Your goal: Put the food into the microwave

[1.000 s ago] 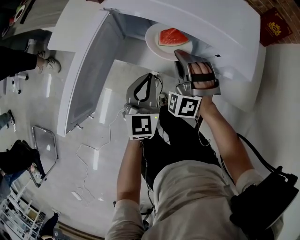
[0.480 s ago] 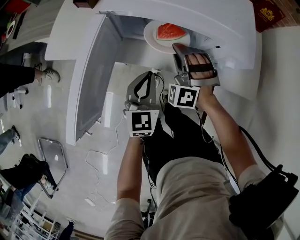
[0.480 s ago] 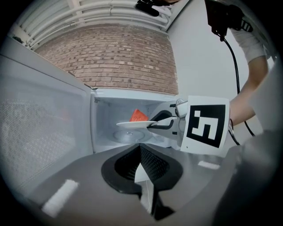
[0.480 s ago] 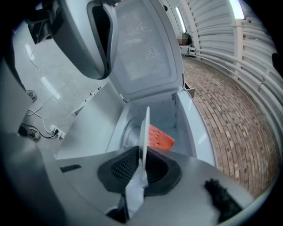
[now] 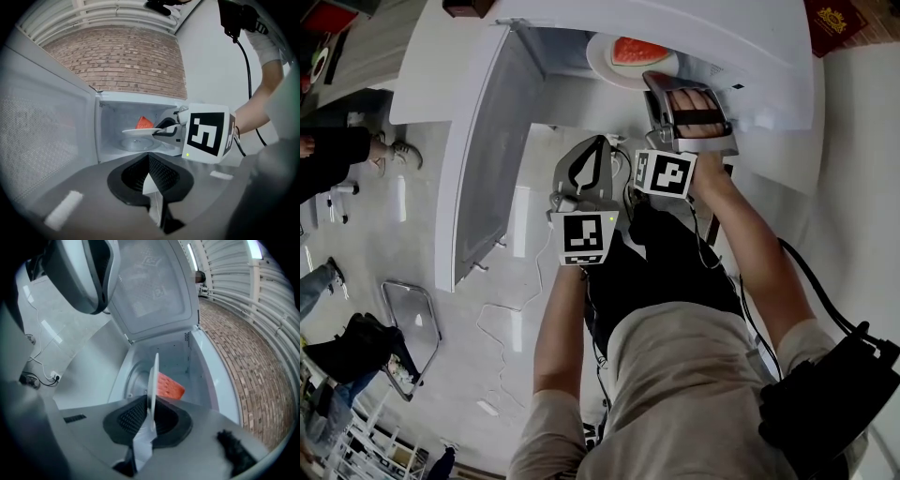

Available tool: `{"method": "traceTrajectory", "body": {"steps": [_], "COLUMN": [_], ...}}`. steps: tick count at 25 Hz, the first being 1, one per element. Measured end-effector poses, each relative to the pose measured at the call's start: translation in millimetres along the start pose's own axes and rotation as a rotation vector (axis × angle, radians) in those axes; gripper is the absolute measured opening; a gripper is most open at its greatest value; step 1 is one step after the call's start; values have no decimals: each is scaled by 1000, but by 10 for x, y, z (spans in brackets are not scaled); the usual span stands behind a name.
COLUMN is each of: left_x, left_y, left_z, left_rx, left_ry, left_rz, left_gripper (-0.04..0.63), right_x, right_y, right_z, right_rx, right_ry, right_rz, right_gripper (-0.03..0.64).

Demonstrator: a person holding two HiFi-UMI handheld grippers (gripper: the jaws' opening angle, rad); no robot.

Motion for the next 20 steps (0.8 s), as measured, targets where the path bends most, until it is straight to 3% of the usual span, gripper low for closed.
{"method": "traceTrajectory", "body": {"steps": [20], "left_x": [-2], "left_y": [115], "left_z": [-136], "left_rx": [-19], "left_ry": [24], "left_rz": [-22], "left_gripper": [6], "right_x": [563], "right_y": [158], "right_z": [16], "right_rx": [0], "right_ry": [93], "right_rz": [75], "right_gripper": [29]}}
Point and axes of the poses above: the fingertips, and each gripper's own axes: x forward along the fingers, y to its left, z out of its top, the point moved 2 cm from there along -x, backward along the fingers, and after that the axes turned 6 degrees about -x, right-handed, at the moved point
